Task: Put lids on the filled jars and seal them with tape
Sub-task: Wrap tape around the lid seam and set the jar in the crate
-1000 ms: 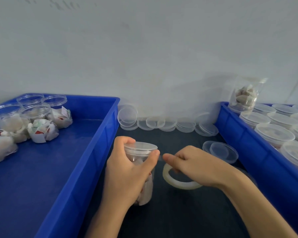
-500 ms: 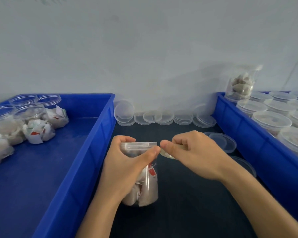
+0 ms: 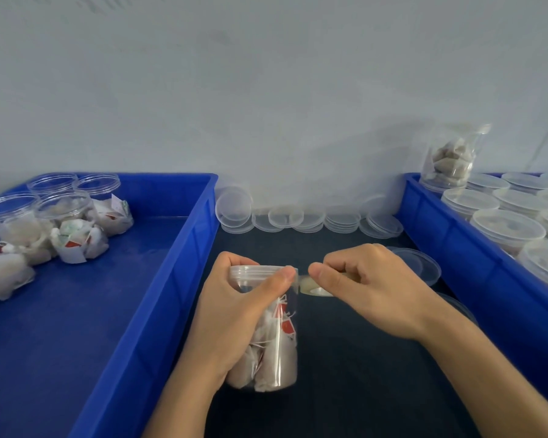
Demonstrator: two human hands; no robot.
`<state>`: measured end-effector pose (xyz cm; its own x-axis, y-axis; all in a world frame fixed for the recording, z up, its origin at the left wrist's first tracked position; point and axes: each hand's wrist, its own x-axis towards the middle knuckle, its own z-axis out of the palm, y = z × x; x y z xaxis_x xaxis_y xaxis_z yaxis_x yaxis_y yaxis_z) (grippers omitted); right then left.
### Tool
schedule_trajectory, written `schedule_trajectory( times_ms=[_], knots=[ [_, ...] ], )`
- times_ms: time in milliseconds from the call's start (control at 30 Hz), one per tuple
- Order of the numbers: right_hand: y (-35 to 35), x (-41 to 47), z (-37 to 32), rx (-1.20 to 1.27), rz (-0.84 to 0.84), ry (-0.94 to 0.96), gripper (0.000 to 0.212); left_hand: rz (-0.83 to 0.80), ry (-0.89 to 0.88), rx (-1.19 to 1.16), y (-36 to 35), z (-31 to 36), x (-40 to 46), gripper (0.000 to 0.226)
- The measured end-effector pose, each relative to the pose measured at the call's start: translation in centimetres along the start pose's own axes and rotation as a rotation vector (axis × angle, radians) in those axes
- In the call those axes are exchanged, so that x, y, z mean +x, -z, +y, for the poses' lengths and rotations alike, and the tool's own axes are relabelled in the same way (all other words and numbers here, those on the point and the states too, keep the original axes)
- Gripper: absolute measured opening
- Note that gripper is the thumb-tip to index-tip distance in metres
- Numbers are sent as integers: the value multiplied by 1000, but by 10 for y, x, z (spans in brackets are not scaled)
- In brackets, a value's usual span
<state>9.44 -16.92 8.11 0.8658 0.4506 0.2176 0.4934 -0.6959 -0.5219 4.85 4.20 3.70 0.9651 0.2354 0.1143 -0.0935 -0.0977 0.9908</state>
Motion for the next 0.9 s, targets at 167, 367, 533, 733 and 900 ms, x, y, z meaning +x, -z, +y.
schedule_trajectory(
  times_ms=[167,367,533,733,900],
  knots=[
    [-1,-1,1,37,-8,23,49,-13,1,3,1,0,-1,67],
    [-6,-2,0,45,92,-12,53,-6,-21,48,0,-2,-2,64],
    [-6,-2,1,22,128,-11,54,1,-41,92,-4,-5,-1,62],
    [1,-1,16,391,25,42,56,-74,58,-167,-2,-5,-1,73],
    [1,1,30,709,105,82,47,-329,296,-511,-8,-4,-6,75]
  ],
)
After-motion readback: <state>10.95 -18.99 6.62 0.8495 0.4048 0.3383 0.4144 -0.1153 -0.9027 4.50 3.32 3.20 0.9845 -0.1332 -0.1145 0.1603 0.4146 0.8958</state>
